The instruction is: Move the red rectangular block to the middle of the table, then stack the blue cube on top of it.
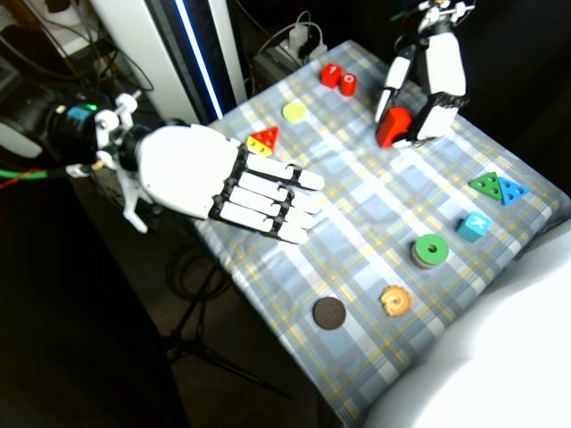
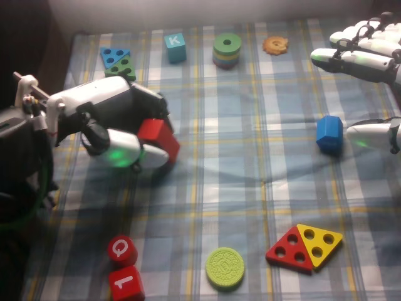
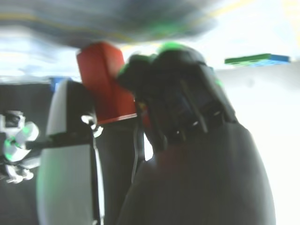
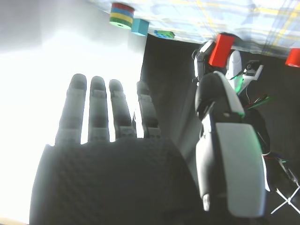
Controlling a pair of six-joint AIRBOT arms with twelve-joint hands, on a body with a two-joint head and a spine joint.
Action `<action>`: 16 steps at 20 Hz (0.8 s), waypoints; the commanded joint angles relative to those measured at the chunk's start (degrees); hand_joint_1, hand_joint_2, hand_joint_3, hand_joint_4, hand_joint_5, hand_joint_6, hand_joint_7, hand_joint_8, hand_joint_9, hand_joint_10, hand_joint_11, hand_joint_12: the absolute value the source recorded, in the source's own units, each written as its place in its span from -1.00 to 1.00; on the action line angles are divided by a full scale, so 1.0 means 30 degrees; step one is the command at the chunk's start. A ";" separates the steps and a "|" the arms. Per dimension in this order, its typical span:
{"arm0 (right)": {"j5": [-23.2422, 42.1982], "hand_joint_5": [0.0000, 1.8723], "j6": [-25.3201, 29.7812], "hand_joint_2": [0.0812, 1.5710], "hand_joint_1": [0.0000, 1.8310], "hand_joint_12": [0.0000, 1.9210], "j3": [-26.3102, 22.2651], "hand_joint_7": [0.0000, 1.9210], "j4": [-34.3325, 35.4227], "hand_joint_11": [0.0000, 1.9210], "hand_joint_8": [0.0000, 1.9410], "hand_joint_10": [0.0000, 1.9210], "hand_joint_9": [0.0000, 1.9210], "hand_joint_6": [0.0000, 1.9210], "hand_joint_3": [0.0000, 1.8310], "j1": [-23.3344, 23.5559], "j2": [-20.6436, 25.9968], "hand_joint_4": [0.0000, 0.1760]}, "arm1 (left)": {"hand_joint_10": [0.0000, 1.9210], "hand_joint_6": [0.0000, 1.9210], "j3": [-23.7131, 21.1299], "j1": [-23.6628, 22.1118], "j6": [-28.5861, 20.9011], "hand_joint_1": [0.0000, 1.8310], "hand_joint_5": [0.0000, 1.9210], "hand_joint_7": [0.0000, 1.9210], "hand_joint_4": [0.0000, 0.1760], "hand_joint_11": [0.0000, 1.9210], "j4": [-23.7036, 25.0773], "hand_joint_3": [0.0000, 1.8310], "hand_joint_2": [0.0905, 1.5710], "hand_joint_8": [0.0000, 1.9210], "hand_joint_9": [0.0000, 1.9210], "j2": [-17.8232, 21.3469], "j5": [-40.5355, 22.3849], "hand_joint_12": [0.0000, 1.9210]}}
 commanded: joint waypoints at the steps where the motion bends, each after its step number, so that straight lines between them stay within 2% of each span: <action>1: 0.2273 -1.00 0.0178 0.54 -0.68 -1.00 -0.0017 -1.00 0.0183 -1.00 -1.00 -1.00 -1.00 -1.00 -0.99 0.0127 0.0008 0.32 | 0.99 0.40 -0.0370 -0.0390 -0.0157 0.30 -0.29 -0.25 -1.00 0.08 0.0571 -1.00 0.59 0.59 -0.05 0.0336 -0.3083 1.00; 2: 0.2317 -1.00 0.0191 0.55 -0.71 -1.00 -0.0017 -1.00 0.0185 -1.00 -1.00 -1.00 -1.00 -1.00 -0.99 0.0127 0.0008 0.21 | 0.99 0.44 -0.0706 -0.0527 -0.0157 0.29 -0.29 -0.26 -1.00 0.07 0.0941 -1.00 0.59 0.56 -0.05 0.0501 -0.3537 1.00; 3: 0.2399 -1.00 0.0229 0.56 -0.68 -1.00 -0.0019 -1.00 0.0185 -1.00 -1.00 -1.00 -1.00 -1.00 -0.99 0.0127 0.0008 0.45 | 0.87 0.42 -0.0966 -0.0869 -0.0156 0.19 -0.25 -0.09 -1.00 0.08 0.1545 -1.00 0.57 0.65 0.02 0.0516 -0.3973 1.00; 4: 0.2427 -1.00 0.0244 0.56 -0.68 -1.00 -0.0019 -1.00 0.0185 -1.00 -1.00 -1.00 -1.00 -1.00 -0.99 0.0120 0.0008 0.45 | 0.87 0.42 -0.0991 -0.1033 -0.0156 0.19 -0.25 -0.09 -1.00 0.08 0.1743 -1.00 0.57 0.65 0.02 0.0462 -0.4003 1.00; 5: 0.2504 -1.00 0.0287 0.56 -0.68 -1.00 -0.0029 -1.00 0.0185 -1.00 -1.00 -1.00 -1.00 -1.00 -0.99 0.0106 0.0008 0.56 | 0.87 0.40 -0.0922 -0.1400 -0.0154 0.20 -0.23 -0.07 -1.00 0.09 0.2114 -1.00 0.56 0.67 0.04 0.0260 -0.3923 1.00; 6: 0.2561 -1.00 0.0319 0.56 -0.67 -1.00 -0.0042 -1.00 0.0185 -1.00 -1.00 -1.00 -1.00 -1.00 -0.99 0.0101 0.0009 0.55 | 0.86 0.39 -0.0725 -0.1784 -0.0154 0.19 -0.23 -0.07 -1.00 0.10 0.2337 -1.00 0.56 0.64 0.05 -0.0025 -0.3700 1.00; 7: 0.2611 -1.00 0.0351 0.56 -0.68 -1.00 -0.0046 -1.00 0.0185 -1.00 -1.00 -1.00 -1.00 -1.00 -0.99 0.0087 0.0009 0.52 | 0.94 0.24 -0.0395 -0.2204 -0.0148 0.28 -0.28 -0.20 -1.00 0.09 0.2462 -1.00 0.59 0.74 0.02 -0.0382 -0.3430 1.00; 8: 0.2678 -1.00 0.0363 0.57 -0.68 -1.00 -0.0055 -1.00 0.0185 -1.00 -1.00 -1.00 -1.00 -1.00 -0.99 0.0072 0.0009 0.23 | 0.96 0.24 0.0211 -0.2813 -0.0091 0.30 -0.28 -0.22 -1.00 0.09 0.2544 -1.00 0.59 0.71 0.02 -0.1081 -0.2829 1.00; 9: 0.2701 -1.00 0.0365 0.57 -0.68 -1.00 -0.0059 -1.00 0.0185 -1.00 -1.00 -1.00 -1.00 -1.00 -0.99 0.0070 0.0009 0.23 | 0.96 0.24 0.0497 -0.3031 -0.0024 0.30 -0.28 -0.22 -1.00 0.09 0.2544 -1.00 0.59 0.71 0.02 -0.1329 -0.2521 1.00; 10: 0.2737 -1.00 0.0365 0.56 -0.67 -1.00 -0.0067 -1.00 0.0185 -1.00 -1.00 -1.00 -1.00 -1.00 -0.99 0.0068 0.0009 0.05 | 0.76 0.24 0.1156 -0.3556 0.0011 0.32 -0.28 -0.14 -1.00 0.03 0.2484 -1.00 0.56 0.59 0.04 -0.1929 -0.1778 0.97; 11: 0.2773 -1.00 0.0392 0.57 -0.63 -1.00 -0.0067 -1.00 0.0185 -1.00 -1.00 -1.00 -1.00 -1.00 -0.99 0.0066 0.0009 -0.05 | 0.88 0.19 0.1683 -0.3948 0.0009 0.31 -0.26 -0.18 -1.00 0.09 0.2366 -1.00 0.57 0.68 0.05 -0.2437 -0.1265 0.99; 12: 0.2815 -1.00 0.0468 0.57 -0.62 -1.00 -0.0063 -1.00 0.0187 -1.00 -1.00 -1.00 -1.00 -1.00 -0.99 0.0062 0.0008 -0.11 | 0.98 0.24 0.2243 -0.4221 0.0068 0.25 -0.16 0.02 -1.00 0.35 0.2141 -1.00 0.51 0.94 0.27 -0.2981 -0.0825 1.00; 13: 0.2836 -1.00 0.0502 0.57 -0.61 -1.00 -0.0061 -1.00 0.0187 -1.00 -1.00 -1.00 -1.00 -1.00 -0.99 0.0051 0.0006 0.11 | 1.00 0.26 0.2697 -0.4324 0.0146 0.23 -0.14 0.11 -1.00 0.45 0.1810 -1.00 0.49 0.94 0.36 -0.3432 -0.0533 1.00; 14: 0.2846 -1.00 0.0504 0.57 -0.62 -1.00 -0.0054 -1.00 0.0187 -1.00 -1.00 -1.00 -1.00 -1.00 -1.00 0.0047 -0.0017 0.20 | 0.90 0.34 0.3196 -0.4418 0.0666 0.30 -0.20 -0.12 -1.00 0.22 0.1142 -1.00 0.52 0.55 0.13 -0.3883 -0.0172 1.00; 15: 0.2857 -1.00 0.0504 0.57 -0.65 -1.00 -0.0031 -1.00 0.0187 -1.00 -1.00 -1.00 -1.00 -1.00 -1.00 0.0047 -0.0077 0.25 | 0.75 0.20 0.3870 -0.4513 0.2501 0.33 -0.24 -0.11 -1.00 -0.01 -0.0443 -1.00 0.53 0.54 -0.03 -0.4614 0.0473 1.00; 16: 0.2859 -1.00 0.0504 0.57 -0.66 -1.00 -0.0029 -1.00 0.0187 -1.00 -1.00 -1.00 -1.00 -1.00 -1.00 0.0045 -0.0090 0.18 | 0.75 0.22 0.4292 -0.4521 0.3477 0.32 -0.26 -0.12 -1.00 -0.06 -0.1259 -1.00 0.54 0.55 -0.05 -0.5050 0.0932 1.00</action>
